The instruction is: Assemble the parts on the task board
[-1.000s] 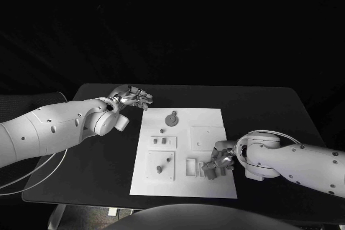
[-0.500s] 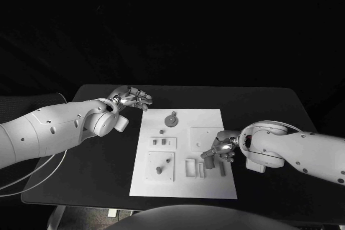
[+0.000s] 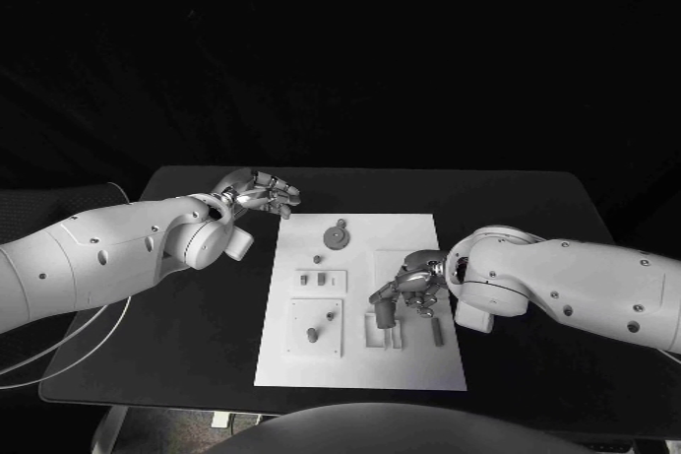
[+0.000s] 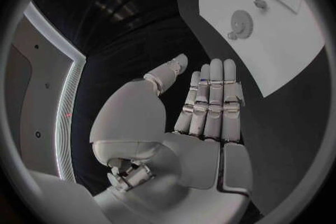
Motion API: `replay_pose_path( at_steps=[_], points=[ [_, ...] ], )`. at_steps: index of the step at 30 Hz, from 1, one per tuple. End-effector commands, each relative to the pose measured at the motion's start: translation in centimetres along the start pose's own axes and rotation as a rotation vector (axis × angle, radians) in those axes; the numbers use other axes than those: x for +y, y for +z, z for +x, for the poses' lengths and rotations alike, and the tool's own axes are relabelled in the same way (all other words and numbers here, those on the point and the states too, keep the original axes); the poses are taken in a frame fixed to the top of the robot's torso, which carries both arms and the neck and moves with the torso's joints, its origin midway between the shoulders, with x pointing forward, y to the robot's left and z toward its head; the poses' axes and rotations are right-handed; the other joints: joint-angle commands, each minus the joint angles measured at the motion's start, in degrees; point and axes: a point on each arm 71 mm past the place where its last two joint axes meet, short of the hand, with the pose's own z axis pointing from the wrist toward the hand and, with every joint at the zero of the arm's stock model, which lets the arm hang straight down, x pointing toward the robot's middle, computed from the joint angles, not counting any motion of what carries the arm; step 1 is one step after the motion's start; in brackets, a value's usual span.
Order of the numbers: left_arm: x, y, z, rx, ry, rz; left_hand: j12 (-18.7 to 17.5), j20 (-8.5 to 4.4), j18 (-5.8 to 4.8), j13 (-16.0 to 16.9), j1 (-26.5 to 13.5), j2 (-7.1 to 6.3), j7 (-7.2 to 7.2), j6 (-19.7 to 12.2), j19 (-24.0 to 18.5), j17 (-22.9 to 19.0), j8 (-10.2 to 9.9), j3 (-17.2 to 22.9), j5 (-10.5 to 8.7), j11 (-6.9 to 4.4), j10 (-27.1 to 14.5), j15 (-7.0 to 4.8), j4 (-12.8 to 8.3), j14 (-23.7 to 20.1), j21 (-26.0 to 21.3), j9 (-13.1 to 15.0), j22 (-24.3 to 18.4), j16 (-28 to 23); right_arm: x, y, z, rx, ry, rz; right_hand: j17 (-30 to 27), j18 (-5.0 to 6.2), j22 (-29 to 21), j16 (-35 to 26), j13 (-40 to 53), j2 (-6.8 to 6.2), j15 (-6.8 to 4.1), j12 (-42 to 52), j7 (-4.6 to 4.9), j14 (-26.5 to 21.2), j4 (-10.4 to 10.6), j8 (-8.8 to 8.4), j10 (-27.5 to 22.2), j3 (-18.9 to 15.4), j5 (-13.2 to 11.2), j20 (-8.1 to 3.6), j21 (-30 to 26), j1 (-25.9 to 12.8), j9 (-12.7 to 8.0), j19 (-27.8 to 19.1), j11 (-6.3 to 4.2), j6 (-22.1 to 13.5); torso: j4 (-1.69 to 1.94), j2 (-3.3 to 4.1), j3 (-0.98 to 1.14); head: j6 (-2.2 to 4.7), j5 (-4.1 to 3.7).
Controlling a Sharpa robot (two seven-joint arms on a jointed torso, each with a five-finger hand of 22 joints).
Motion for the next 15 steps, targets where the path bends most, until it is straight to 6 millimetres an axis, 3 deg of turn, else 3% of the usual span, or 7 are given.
replay_pose_path(
  at_steps=[1,15],
  points=[
    [-0.1,0.0,0.3,0.015,-0.008,0.003,-0.1,-0.08,1.1,-0.1,-0.3,0.13,-0.01,-0.4,0.2,0.1,0.2,0.0,0.35,0.12,0.3,0.09,0.2,0.4,-0.4,-0.1,0.1,-0.3,0.2,0.1,0.2,0.009,0.025,0.018,0.2,0.72,1.1,-0.2,-0.1,0.28,-0.19,0.1,0.46,-0.3,-3.8,-0.11,0.0,4.3,-0.3,0.15,-0.2,-0.5,0.1,0.2,0.03,0.5,0.09,-0.01,0.04,-0.22,0.15],
    [-0.1,0.0,0.3,0.016,-0.009,0.003,-0.1,-0.05,1.07,-0.1,-0.3,0.13,0.0,-0.4,0.2,0.2,0.2,0.0,0.34,0.13,0.3,0.1,0.2,0.4,-0.4,-0.1,0.1,-0.4,1.1,1.4,0.4,-0.012,-0.027,0.034,0.6,0.72,1.1,-0.1,-0.1,0.18,-0.17,0.2,0.45,-0.1,-3.7,-0.1,0.0,4.7,-0.3,0.15,-0.1,-1.4,0.1,0.3,0.02,0.5,0.09,0.01,0.11,-0.95,0.09]
  ],
)
